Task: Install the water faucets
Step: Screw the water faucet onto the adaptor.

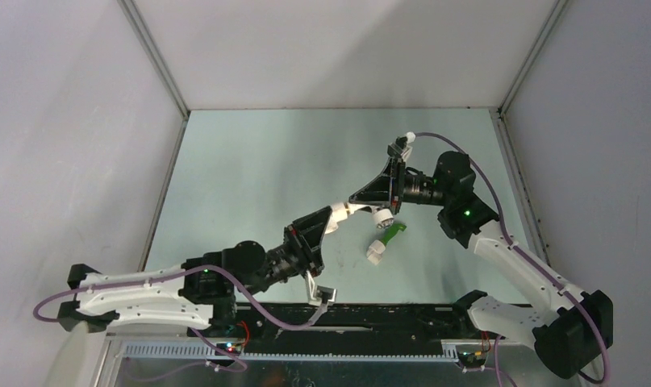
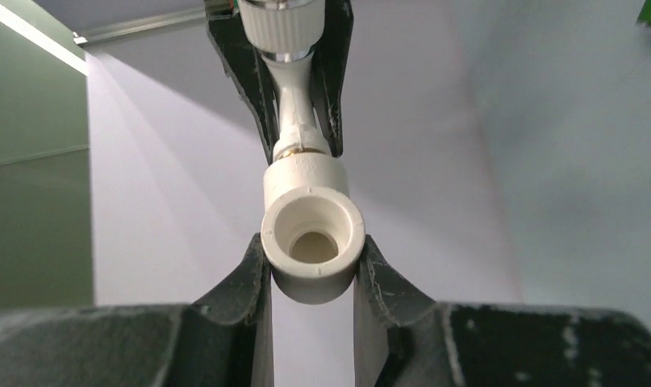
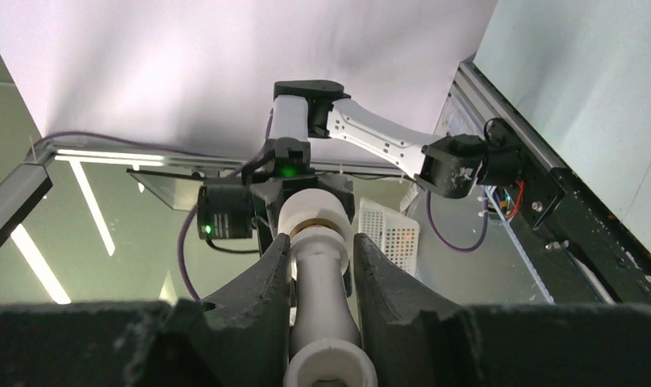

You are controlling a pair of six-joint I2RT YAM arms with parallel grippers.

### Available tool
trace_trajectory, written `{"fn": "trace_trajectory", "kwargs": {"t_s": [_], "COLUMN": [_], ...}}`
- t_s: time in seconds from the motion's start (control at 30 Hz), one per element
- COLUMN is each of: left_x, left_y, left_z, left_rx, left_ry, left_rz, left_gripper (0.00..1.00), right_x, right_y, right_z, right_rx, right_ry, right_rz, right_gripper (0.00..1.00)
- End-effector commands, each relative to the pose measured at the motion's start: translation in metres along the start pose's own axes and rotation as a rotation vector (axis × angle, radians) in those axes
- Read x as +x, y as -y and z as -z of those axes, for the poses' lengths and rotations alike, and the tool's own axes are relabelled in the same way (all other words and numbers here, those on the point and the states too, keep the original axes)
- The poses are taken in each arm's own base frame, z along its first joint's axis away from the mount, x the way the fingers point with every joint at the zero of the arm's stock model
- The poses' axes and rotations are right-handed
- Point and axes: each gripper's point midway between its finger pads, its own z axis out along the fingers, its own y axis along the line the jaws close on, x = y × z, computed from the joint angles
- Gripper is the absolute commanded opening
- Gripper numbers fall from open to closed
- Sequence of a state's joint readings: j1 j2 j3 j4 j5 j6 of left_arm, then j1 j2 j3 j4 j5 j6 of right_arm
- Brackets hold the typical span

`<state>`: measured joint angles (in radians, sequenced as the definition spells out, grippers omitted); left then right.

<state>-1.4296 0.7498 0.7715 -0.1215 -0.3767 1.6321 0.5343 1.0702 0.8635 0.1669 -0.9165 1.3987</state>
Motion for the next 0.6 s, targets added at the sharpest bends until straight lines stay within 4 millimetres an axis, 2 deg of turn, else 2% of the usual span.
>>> {"fn": "trace_trajectory", "kwargs": {"t_s": [0.0, 0.03, 0.07, 0.1, 0.2, 0.3, 0.47, 0.57], "left_x": [0.013, 0.013, 0.014, 0.016, 0.020, 0.025, 0.026, 0.036], "left_y": [-0.015, -0.014, -0.015, -0.014, -0.002, 0.011, 0.027, 0.017], "left_z": [0.000, 0.001, 0.002, 0.004, 0.011, 0.022, 0.040, 0.051], "left_rx": [0.005, 0.004, -0.001, -0.005, 0.014, 0.019, -0.034, -0.135], "left_ry": [-0.136, -0.135, -0.135, -0.141, -0.145, -0.150, -0.096, -0.097], "left_rz": [-0.256, -0.240, -0.210, -0.183, -0.061, 0.157, 0.721, 1.174], "left_gripper": [0.14, 0.34, 0.73, 0.96, 1.00, 1.00, 1.00, 1.00], "right_x": [-0.005, -0.005, -0.005, -0.006, -0.009, -0.012, -0.013, -0.012], "right_y": [0.002, 0.000, 0.000, -0.002, -0.006, -0.012, -0.022, -0.030], "right_z": [-0.005, -0.004, -0.003, -0.002, 0.004, 0.013, 0.027, 0.035], "right_rx": [0.022, 0.017, 0.014, 0.008, 0.003, 0.001, -0.006, -0.016], "right_ry": [0.029, 0.028, 0.031, 0.037, 0.069, 0.116, 0.177, 0.207], "right_rz": [-0.017, -0.007, 0.007, 0.028, 0.094, 0.180, 0.340, 0.481], "right_gripper": [0.00, 0.00, 0.00, 0.00, 0.00, 0.00, 0.00, 0.00]}}
